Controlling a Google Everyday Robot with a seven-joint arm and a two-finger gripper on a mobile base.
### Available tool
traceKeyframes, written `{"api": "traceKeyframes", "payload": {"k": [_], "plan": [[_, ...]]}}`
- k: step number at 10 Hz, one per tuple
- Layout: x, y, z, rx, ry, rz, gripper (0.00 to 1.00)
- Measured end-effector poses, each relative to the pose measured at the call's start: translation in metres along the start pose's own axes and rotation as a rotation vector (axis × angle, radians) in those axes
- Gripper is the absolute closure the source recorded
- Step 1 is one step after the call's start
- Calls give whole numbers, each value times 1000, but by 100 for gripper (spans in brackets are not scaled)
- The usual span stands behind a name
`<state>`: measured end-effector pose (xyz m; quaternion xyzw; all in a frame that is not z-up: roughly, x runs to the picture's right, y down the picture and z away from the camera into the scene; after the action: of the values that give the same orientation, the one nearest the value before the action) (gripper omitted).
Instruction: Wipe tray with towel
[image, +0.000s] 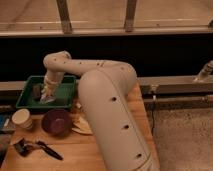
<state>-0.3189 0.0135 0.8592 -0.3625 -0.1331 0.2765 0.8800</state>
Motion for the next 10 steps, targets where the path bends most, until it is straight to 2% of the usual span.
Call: {"api": "traceKeyframes", "payload": {"k": [3, 5, 7, 8, 10], "plan": [[10, -56, -3, 40, 26, 86, 100], [2, -86, 1, 57, 45, 112, 100], [-16, -95, 8, 61, 56, 103, 100], [-27, -90, 14, 56, 62, 77, 100], [-32, -75, 17, 45, 64, 43, 100]]}}
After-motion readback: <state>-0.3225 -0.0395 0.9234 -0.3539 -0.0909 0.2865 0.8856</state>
